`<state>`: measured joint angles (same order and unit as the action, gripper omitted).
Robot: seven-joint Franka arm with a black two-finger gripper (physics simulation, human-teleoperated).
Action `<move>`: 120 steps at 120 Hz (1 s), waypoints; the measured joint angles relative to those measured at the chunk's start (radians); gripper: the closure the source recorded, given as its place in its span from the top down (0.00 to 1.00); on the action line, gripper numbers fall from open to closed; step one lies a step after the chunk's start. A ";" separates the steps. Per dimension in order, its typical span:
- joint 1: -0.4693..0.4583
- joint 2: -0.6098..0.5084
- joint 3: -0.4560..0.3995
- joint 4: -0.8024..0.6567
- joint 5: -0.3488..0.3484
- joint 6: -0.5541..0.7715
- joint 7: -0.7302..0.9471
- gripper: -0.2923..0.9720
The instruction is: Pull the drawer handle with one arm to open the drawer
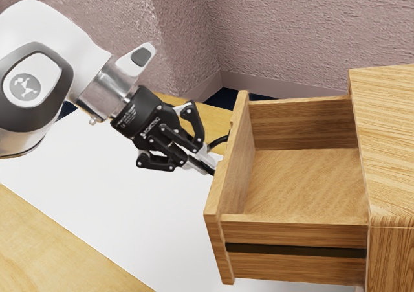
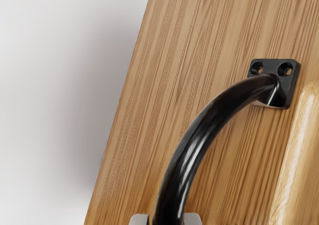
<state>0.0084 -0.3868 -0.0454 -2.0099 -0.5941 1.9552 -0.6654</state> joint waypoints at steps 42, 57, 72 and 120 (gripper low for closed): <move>-0.003 -0.041 0.059 -0.034 0.043 -0.020 -0.002 0.25; -0.004 -0.041 0.077 -0.034 0.057 -0.024 -0.002 0.26; -0.004 -0.046 0.092 -0.035 0.078 -0.027 -0.002 0.25; -0.005 -0.084 0.119 -0.067 0.095 -0.029 -0.003 0.35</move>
<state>0.0031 -0.4710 0.0736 -2.0772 -0.4989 1.9265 -0.6681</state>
